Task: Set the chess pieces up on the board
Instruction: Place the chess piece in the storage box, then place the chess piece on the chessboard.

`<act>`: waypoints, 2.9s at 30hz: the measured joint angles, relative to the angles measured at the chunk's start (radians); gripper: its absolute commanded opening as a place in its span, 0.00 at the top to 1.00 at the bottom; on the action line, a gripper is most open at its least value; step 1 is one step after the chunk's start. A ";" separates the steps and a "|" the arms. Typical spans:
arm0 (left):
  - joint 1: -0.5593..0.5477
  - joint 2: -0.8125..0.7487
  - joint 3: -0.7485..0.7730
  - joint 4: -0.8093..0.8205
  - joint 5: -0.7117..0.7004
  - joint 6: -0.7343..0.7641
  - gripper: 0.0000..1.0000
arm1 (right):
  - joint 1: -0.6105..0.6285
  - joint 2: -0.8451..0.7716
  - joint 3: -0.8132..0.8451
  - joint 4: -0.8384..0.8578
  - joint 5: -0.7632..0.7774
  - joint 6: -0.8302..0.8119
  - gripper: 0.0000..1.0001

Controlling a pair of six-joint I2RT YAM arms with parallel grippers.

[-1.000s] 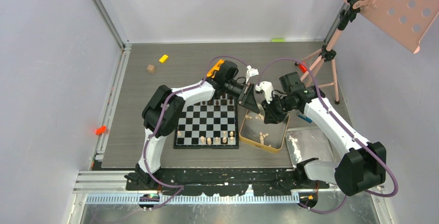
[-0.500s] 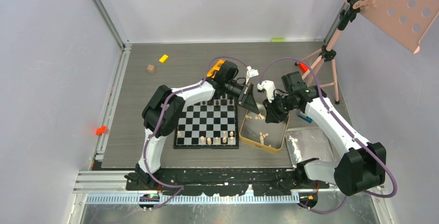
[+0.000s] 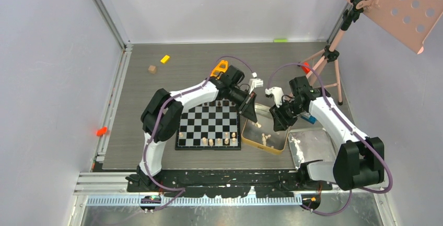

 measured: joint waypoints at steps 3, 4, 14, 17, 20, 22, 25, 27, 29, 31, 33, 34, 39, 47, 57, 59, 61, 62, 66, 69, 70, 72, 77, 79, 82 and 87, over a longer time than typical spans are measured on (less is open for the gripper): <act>-0.038 -0.021 0.001 -0.058 -0.054 0.098 1.00 | -0.015 0.008 0.000 0.000 -0.010 -0.001 0.49; -0.053 -0.027 0.001 -0.077 -0.071 0.130 1.00 | -0.022 0.008 0.000 0.000 -0.015 -0.001 0.49; -0.110 -0.093 0.001 -0.174 -0.195 0.330 1.00 | -0.097 0.000 0.019 -0.016 -0.074 0.039 0.47; -0.124 -0.121 0.000 -0.191 -0.219 0.393 1.00 | -0.155 0.019 0.056 -0.016 -0.107 0.067 0.47; -0.138 -0.157 0.000 -0.209 -0.248 0.465 1.00 | -0.200 0.074 0.113 -0.015 -0.149 0.100 0.48; -0.154 -0.183 0.000 -0.227 -0.276 0.520 1.00 | -0.214 0.118 0.146 -0.016 -0.175 0.123 0.47; -0.190 -0.208 0.002 -0.259 -0.323 0.598 1.00 | -0.217 0.199 0.190 -0.018 -0.232 0.155 0.47; -0.219 -0.211 0.013 -0.284 -0.354 0.649 1.00 | -0.216 0.251 0.215 -0.023 -0.273 0.174 0.46; -0.249 -0.208 0.034 -0.322 -0.389 0.698 1.00 | -0.209 0.298 0.241 -0.037 -0.313 0.186 0.45; -0.270 -0.198 0.071 -0.362 -0.414 0.739 1.00 | -0.202 0.333 0.264 -0.052 -0.345 0.195 0.42; -0.288 -0.179 0.115 -0.389 -0.428 0.769 1.00 | -0.185 0.361 0.283 -0.068 -0.374 0.204 0.41; -0.293 -0.166 0.138 -0.402 -0.436 0.780 1.00 | -0.171 0.373 0.290 -0.074 -0.386 0.206 0.41; -0.299 -0.109 0.193 -0.447 -0.470 0.826 1.00 | -0.091 0.422 0.299 -0.108 -0.429 0.207 0.40; -0.301 -0.073 0.211 -0.497 -0.509 0.863 1.00 | -0.019 0.457 0.300 -0.177 -0.456 0.167 0.40; -0.302 -0.067 0.213 -0.509 -0.517 0.877 1.00 | 0.035 0.506 0.299 -0.180 -0.449 0.158 0.41; -0.303 -0.063 0.213 -0.508 -0.517 0.875 1.00 | 0.046 0.510 0.299 -0.169 -0.445 0.164 0.42; -0.305 -0.061 0.213 -0.507 -0.517 0.875 1.00 | 0.059 0.515 0.299 -0.159 -0.442 0.173 0.44; -0.305 -0.060 0.213 -0.506 -0.517 0.875 1.00 | 0.065 0.517 0.300 -0.153 -0.439 0.177 0.44; -0.305 -0.060 0.213 -0.504 -0.517 0.875 1.00 | 0.083 0.528 0.299 -0.142 -0.432 0.187 0.45; -0.305 -0.060 0.213 -0.504 -0.517 0.875 1.00 | 0.092 0.537 0.299 -0.135 -0.427 0.191 0.48; -0.305 -0.060 0.213 -0.504 -0.517 0.875 1.00 | 0.094 0.539 0.299 -0.134 -0.425 0.194 0.49; -0.305 -0.060 0.213 -0.504 -0.517 0.875 1.00 | 0.100 0.547 0.299 -0.130 -0.422 0.201 0.50; -0.305 -0.059 0.213 -0.499 -0.518 0.875 1.00 | 0.112 0.560 0.300 -0.127 -0.410 0.206 0.52; -0.305 -0.058 0.213 -0.496 -0.519 0.875 1.00 | 0.119 0.563 0.299 -0.127 -0.405 0.206 0.55; -0.305 -0.053 0.213 -0.496 -0.520 0.875 1.00 | 0.128 0.567 0.300 -0.126 -0.399 0.206 0.63; -0.305 -0.048 0.213 -0.496 -0.528 0.875 1.00 | 0.133 0.568 0.300 -0.126 -0.388 0.206 0.75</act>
